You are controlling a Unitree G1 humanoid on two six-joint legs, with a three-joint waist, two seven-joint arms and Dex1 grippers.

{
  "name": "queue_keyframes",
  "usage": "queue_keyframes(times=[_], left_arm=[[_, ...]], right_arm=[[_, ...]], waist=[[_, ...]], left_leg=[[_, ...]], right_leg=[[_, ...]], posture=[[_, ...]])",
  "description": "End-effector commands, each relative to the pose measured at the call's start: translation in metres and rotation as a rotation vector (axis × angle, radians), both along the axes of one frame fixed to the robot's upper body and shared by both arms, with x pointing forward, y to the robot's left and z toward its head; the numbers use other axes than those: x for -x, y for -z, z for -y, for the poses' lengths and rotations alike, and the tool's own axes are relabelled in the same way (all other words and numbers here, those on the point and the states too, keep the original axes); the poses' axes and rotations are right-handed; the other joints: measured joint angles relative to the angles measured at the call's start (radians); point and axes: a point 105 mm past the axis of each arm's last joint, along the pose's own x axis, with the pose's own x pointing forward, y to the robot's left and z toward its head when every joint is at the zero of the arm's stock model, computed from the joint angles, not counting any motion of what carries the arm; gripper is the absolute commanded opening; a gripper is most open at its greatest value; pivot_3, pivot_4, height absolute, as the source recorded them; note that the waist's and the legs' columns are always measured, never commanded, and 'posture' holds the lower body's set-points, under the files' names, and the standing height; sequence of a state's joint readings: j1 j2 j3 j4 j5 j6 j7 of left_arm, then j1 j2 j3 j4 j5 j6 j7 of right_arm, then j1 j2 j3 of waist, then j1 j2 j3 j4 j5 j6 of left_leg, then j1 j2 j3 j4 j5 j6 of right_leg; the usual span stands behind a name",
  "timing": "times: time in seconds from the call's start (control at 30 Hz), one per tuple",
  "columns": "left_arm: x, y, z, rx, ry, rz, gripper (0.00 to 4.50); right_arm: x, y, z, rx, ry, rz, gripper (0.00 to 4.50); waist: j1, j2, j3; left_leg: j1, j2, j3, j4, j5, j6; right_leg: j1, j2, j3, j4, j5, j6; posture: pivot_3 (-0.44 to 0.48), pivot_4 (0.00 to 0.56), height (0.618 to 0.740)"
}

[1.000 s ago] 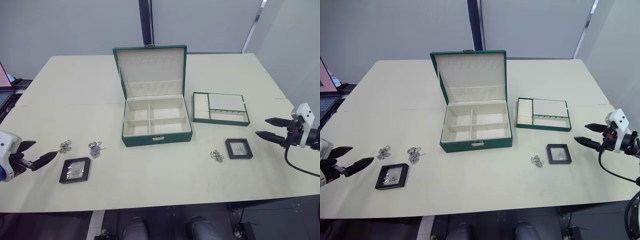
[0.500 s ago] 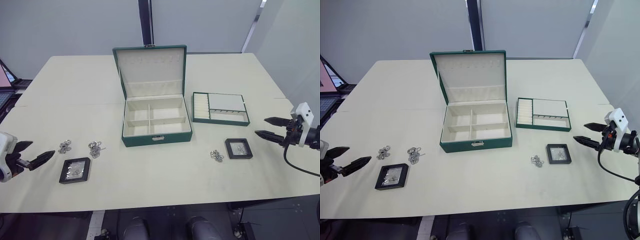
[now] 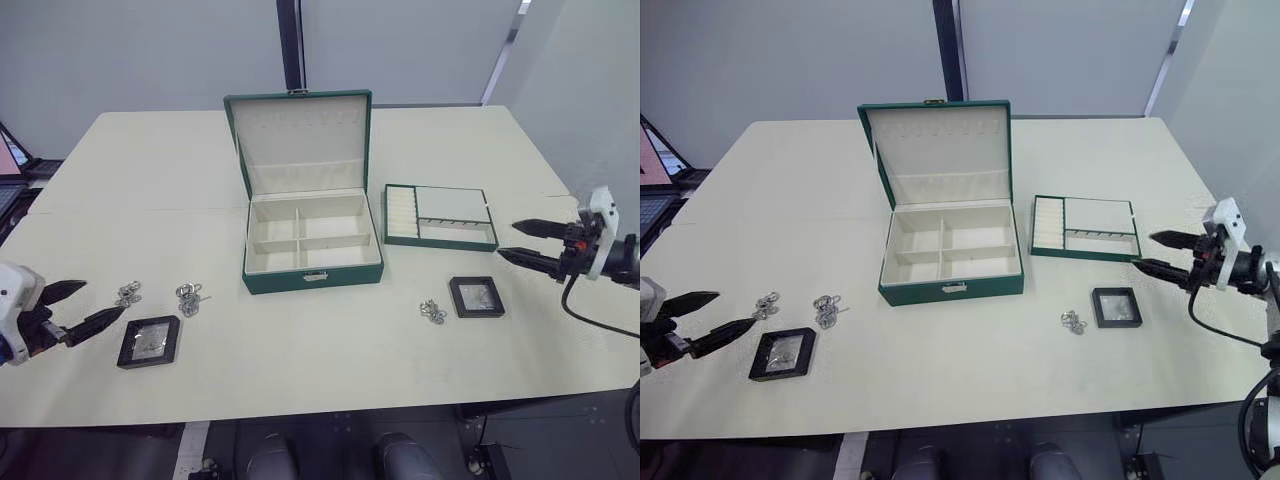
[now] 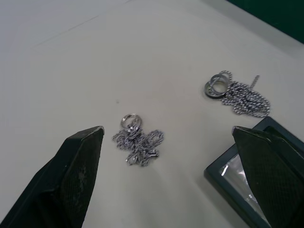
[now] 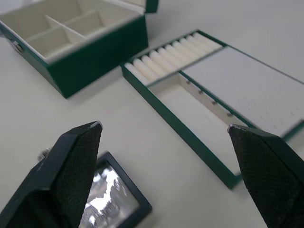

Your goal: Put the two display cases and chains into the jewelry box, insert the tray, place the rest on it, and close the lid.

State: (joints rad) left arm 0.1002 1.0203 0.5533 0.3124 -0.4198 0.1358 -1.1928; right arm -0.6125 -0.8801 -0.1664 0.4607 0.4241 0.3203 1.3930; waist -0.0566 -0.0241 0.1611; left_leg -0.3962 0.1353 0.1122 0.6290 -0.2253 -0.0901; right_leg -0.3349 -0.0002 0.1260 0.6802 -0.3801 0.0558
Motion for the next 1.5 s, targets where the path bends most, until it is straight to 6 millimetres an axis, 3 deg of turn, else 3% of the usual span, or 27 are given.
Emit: queue_keyframes(times=[0.03,0.17,0.33,0.57,0.83,1.33,1.5], left_arm=[[0.013,-0.008,0.015,-0.062,0.175,-0.055,4.48],[0.027,0.000,0.024,-0.160,0.347,-0.198,4.48],[0.028,0.002,0.036,-0.228,0.519,-0.304,4.48],[0.018,0.017,0.031,-0.422,0.601,-0.361,4.48],[0.018,0.022,0.038,-0.439,0.653,-0.384,4.48],[0.019,0.033,0.032,-0.470,0.638,-0.401,0.01],[0.018,0.033,0.032,-0.467,0.637,-0.395,0.01]], right_arm=[[0.023,-0.034,-0.049,-0.044,-0.206,0.074,4.50],[0.050,-0.048,-0.099,-0.082,-0.388,0.102,4.50],[0.073,-0.054,-0.131,-0.072,-0.534,0.132,4.50],[0.082,-0.043,-0.151,0.034,-0.615,0.181,4.50],[0.084,-0.036,-0.156,0.050,-0.619,0.196,4.50],[0.082,-0.037,-0.156,0.045,-0.601,0.201,4.50],[0.083,-0.038,-0.157,0.034,-0.606,0.200,4.50]], waist=[[-0.002,0.000,0.000],[0.000,0.000,0.000],[0.014,-0.001,0.000],[0.016,-0.001,-0.001],[0.015,-0.001,-0.001],[0.016,-0.001,-0.001],[0.016,-0.001,-0.001]], left_leg=[[0.000,0.000,0.000,0.000,0.000,0.000],[-0.001,0.001,-0.003,0.000,0.000,0.000],[-0.003,0.000,-0.003,0.000,-0.001,0.002],[-0.003,0.000,-0.002,0.000,-0.002,0.004],[-0.004,0.000,-0.001,0.000,-0.002,0.004],[-0.003,0.001,-0.001,0.000,-0.002,0.004],[-0.003,0.001,-0.001,0.000,-0.002,0.004]], right_leg=[[0.000,0.000,0.000,0.000,0.000,0.000],[0.000,0.001,-0.002,0.000,0.000,0.000],[-0.003,0.000,-0.002,0.000,0.000,0.000],[-0.008,0.001,-0.001,0.001,0.000,0.000],[-0.008,0.001,0.000,0.001,0.000,0.000],[-0.008,0.001,0.000,0.001,0.000,0.000],[-0.008,0.001,0.000,0.001,0.000,0.000]], posture=[[0.000,0.150,0.740],[0.000,0.150,0.740],[0.000,0.150,0.740],[0.000,0.150,0.740],[0.000,0.150,0.740],[0.000,0.150,0.740],[0.000,0.150,0.740]])
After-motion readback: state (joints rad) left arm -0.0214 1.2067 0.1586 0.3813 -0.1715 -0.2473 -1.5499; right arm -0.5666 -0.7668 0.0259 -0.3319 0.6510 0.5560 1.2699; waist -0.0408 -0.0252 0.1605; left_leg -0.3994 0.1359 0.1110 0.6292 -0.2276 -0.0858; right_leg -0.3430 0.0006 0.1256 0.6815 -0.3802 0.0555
